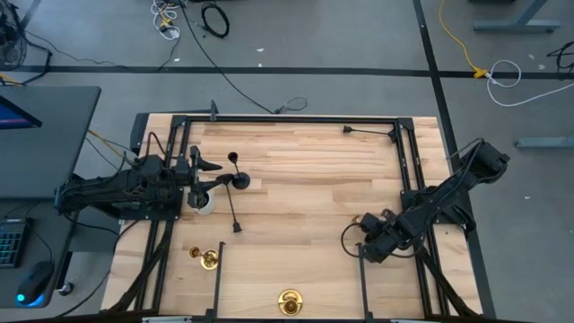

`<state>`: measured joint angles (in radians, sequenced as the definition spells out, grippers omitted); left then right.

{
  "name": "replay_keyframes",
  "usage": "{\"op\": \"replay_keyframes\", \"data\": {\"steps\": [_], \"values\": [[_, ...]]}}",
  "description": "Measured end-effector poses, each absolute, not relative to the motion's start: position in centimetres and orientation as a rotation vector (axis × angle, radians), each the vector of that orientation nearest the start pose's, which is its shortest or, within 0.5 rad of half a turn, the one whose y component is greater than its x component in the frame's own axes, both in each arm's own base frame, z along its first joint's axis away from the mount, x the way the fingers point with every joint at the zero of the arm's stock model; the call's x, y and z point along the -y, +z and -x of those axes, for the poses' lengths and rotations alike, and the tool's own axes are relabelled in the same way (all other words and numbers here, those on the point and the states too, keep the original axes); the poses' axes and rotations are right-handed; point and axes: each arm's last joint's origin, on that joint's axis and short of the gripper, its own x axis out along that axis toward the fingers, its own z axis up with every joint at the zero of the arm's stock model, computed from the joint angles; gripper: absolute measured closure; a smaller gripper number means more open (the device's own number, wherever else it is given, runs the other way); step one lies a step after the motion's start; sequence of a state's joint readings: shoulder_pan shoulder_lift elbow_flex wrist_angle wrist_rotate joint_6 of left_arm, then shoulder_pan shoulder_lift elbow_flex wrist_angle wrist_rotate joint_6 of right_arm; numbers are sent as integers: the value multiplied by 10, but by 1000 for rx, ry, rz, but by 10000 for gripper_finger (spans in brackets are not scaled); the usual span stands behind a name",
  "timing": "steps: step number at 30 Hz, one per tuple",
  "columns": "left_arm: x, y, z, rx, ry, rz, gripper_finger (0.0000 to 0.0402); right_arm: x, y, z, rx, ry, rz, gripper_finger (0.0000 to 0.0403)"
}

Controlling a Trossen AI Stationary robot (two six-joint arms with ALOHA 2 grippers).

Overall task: Pick & Place candle stick holders
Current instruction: Put the right yellow candlestick on the shelf

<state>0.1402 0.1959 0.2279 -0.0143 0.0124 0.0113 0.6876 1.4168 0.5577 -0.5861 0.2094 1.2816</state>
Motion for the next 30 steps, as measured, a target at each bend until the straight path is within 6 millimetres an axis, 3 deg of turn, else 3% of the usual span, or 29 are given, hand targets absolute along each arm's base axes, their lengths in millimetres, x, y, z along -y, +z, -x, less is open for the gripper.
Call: {"op": "replay_keyframes", "data": {"steps": [4,9,13,18,24,30], "values": [[-14,224,-100,17,128,-12,191,-120,123,-156,-1270,-462,-432,386],[-14,224,-100,17,128,-8,191,-119,123,-156,-1261,-484,-433,386],[-14,224,-100,16,128,-12,191,-112,135,-152,-1249,-620,-375,395],[-14,224,-100,17,128,-13,191,-110,170,-154,-1177,-682,-305,397],[-14,224,-100,17,128,-13,191,-108,217,-161,-931,-664,-252,398],[-14,224,-100,15,128,-12,191,-106,246,-164,-708,-637,-216,398]]}}
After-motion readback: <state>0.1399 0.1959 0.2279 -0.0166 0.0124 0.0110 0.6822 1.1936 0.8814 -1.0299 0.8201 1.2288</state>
